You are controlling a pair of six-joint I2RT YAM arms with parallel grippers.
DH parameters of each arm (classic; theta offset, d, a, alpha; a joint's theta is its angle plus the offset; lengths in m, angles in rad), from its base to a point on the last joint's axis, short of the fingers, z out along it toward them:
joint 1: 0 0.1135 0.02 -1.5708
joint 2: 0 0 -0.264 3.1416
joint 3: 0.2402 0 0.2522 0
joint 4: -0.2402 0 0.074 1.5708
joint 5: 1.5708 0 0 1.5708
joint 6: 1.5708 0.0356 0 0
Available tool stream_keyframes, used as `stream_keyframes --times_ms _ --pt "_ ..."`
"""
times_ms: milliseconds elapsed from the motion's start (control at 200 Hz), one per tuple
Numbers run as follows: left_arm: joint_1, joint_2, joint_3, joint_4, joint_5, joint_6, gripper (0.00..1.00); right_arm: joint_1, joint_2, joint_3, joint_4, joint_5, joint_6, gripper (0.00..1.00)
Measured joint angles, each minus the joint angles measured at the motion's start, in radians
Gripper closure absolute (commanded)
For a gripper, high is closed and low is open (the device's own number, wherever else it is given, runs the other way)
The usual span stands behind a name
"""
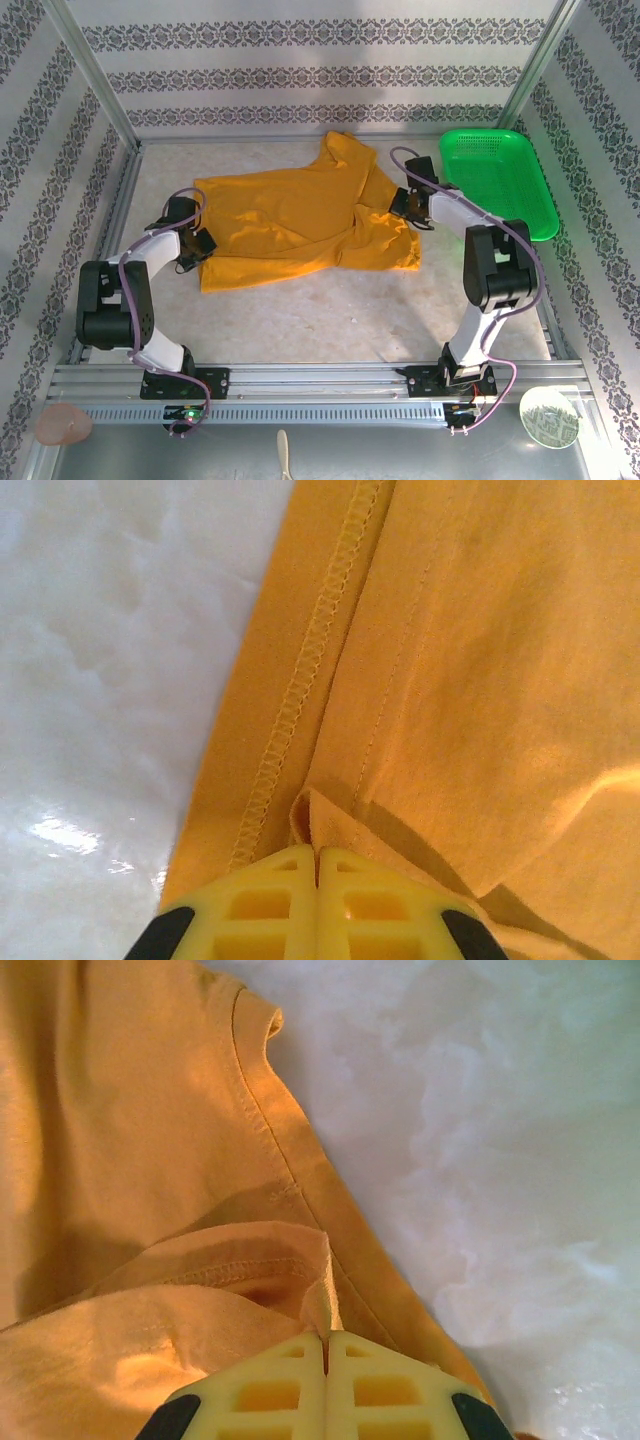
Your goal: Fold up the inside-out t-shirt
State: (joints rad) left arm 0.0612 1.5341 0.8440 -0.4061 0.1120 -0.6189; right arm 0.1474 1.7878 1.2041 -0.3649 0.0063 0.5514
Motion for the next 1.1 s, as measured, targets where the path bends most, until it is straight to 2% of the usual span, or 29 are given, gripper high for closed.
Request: stream_keyframes --times_ms 75,260,375,714,989,1029,1079,1099 --pt "0.0 -0.066 -0.016 0.001 -0.026 -0.002 1.0 -0.004 -0.07 -0.036 0.002 0.0 0.003 1.0" --pt "0.0 -0.349 -0.097 0.005 -0.099 -0.024 1.0 -0.028 -0.245 -0.08 0.011 0.0 0.02 1.0" --pt "0.0 -0.418 -0.122 0.008 -0.134 -0.034 1.0 -0.034 -0.287 -0.081 0.02 0.0 0.027 1.0" --pt "0.007 -0.338 -0.117 0.051 -0.182 -0.035 1.0 -0.034 -0.238 -0.069 0.021 0.0 0.045 1.0" --pt "0.008 -0.119 -0.047 0.159 -0.207 -0.026 1.0 -0.034 -0.02 0.052 0.061 -0.023 0.045 1.0" --pt "0.01 -0.084 -0.036 0.173 -0.211 -0.022 0.95 -0.034 0.013 0.074 0.066 -0.024 0.045 1.0" --pt "0.013 -0.038 -0.017 0.185 -0.211 -0.017 0.82 -0.034 0.051 0.1 0.071 -0.026 0.045 0.76" --pt "0.015 -0.016 -0.006 0.189 -0.212 -0.01 0.72 -0.034 0.066 0.111 0.07 -0.028 0.044 0.67"
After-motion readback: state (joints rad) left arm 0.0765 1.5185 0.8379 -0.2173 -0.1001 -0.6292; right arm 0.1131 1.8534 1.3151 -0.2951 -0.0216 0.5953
